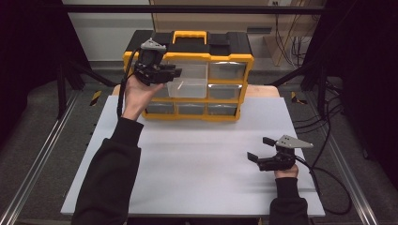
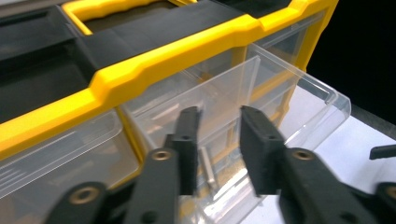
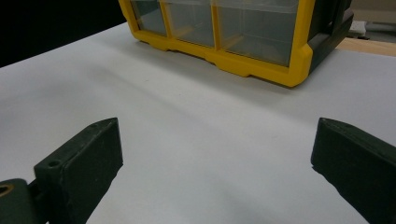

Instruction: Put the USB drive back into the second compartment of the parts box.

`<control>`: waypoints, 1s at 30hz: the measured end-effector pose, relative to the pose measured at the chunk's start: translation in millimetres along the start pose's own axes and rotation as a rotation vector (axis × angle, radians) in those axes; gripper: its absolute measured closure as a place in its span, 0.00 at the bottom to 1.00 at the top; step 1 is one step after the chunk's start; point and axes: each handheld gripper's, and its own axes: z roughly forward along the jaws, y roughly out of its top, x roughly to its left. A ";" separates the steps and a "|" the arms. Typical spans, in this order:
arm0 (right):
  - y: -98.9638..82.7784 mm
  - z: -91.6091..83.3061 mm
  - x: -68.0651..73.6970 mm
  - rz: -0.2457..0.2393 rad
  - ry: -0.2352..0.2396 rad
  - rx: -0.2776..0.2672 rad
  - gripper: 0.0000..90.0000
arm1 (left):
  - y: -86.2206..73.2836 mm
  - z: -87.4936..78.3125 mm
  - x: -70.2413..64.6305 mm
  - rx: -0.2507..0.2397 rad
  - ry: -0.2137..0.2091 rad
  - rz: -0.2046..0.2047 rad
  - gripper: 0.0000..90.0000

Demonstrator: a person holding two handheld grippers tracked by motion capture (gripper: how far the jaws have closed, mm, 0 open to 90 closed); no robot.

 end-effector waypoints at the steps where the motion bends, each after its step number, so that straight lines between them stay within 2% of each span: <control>1: -0.1 0.1 0.1 0.000 0.000 0.001 0.03 | -1.8 -3.8 0.2 -0.012 0.002 -0.002 0.70; 5: -0.2 0.4 0.0 -0.001 -0.003 0.002 0.03 | -9.3 -17.9 1.4 -0.057 0.009 -0.006 0.54; 8: -0.3 0.6 0.1 -0.001 -0.001 0.004 0.03 | -17.1 -27.8 4.2 -0.090 -0.027 -0.029 0.42; 11: -0.3 0.7 0.3 0.000 0.000 0.005 0.03 | -26.6 -36.5 5.6 -0.109 -0.012 -0.017 0.34; 16: -0.4 0.8 0.3 0.000 0.000 0.005 0.03 | -46.1 -46.3 7.0 -0.145 -0.032 -0.033 0.18; 20: -0.4 0.8 0.4 0.000 0.000 0.005 0.03 | -67.7 -52.9 8.9 -0.169 -0.043 -0.043 0.09; 26: -0.4 0.8 0.4 -0.001 0.001 0.004 0.03 | -106.1 -58.9 10.5 -0.190 -0.063 -0.053 0.03; 30: -0.6 1.4 0.4 -0.003 0.001 0.006 0.03 | -136.5 -60.3 12.2 -0.198 -0.079 -0.061 0.03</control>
